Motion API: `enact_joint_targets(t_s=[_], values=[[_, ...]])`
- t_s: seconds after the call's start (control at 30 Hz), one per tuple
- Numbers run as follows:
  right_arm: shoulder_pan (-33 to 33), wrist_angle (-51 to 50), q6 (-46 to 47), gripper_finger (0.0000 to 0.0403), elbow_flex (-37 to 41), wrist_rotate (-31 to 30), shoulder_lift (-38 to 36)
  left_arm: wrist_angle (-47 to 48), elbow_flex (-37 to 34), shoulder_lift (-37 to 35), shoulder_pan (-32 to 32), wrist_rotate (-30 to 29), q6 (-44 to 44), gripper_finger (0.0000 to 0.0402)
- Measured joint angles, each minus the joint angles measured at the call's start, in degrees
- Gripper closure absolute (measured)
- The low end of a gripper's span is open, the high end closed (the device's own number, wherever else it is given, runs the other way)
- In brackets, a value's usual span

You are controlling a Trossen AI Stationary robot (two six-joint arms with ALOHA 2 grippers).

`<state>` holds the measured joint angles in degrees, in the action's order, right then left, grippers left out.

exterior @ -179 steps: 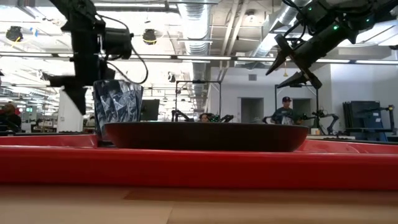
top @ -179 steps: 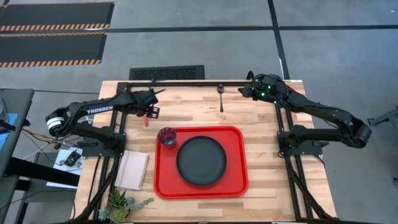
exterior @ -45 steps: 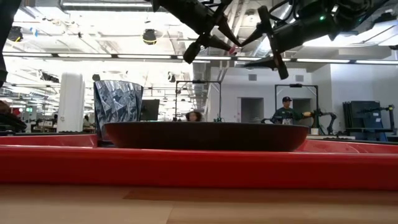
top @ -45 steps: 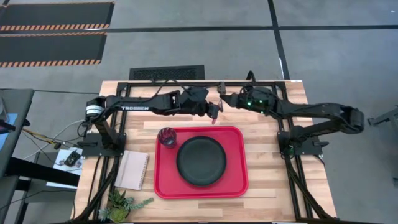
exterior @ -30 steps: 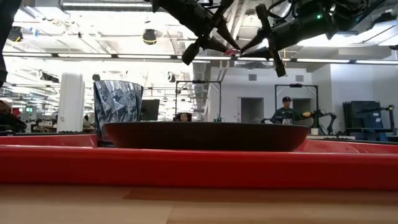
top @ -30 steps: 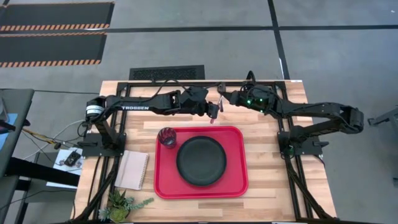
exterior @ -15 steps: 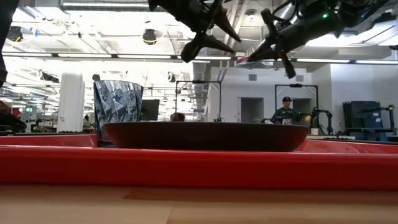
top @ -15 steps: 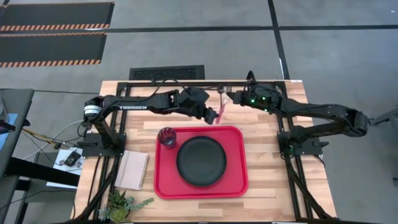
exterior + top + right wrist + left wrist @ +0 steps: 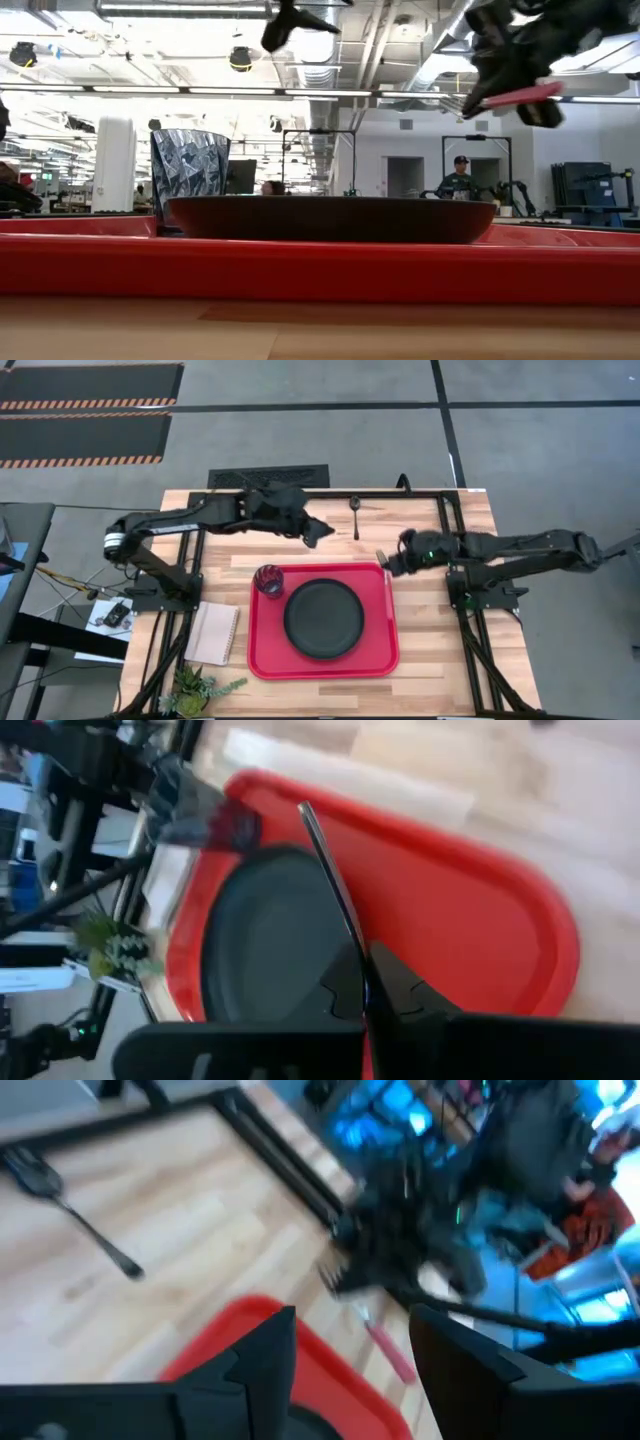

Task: Pick and place plate/cup/fork/spoon on tray
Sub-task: Put the pink fork on the orange serving tray to the right of the black plate

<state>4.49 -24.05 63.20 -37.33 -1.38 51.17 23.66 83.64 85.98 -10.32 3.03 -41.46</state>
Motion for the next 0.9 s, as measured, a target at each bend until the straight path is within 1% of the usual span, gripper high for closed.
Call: enact_joint_targets(t_s=[0.17,0.27,0.43,0.5,0.6,0.9], values=[[-11.12,5.17,10.55,0.0399,5.88,-6.61,-0.57,0.08,0.00,-4.38,-0.03,-5.11,0.57,0.0221],[-16.85,12.42,17.99,0.0397,11.08,-11.00,0.37,-0.06,0.00,-6.03,-0.03,-7.46,0.56,0.0221],[-24.28,27.33,25.70,0.0400,19.86,-20.26,2.32,0.24,0.00,-6.85,-0.27,-8.68,0.58,0.0221],[-26.29,29.89,28.51,0.0399,22.13,-22.54,3.55,0.23,0.00,-6.89,-0.34,-8.43,0.53,0.0221],[-28.10,32.46,30.30,0.0397,23.89,-23.25,5.64,0.93,0.00,-6.89,-0.35,-9.53,0.56,0.0221],[-30.09,37.79,29.99,0.0397,23.86,-23.13,14.71,1.49,0.00,-6.89,-0.86,-10.21,0.27,0.0221]])
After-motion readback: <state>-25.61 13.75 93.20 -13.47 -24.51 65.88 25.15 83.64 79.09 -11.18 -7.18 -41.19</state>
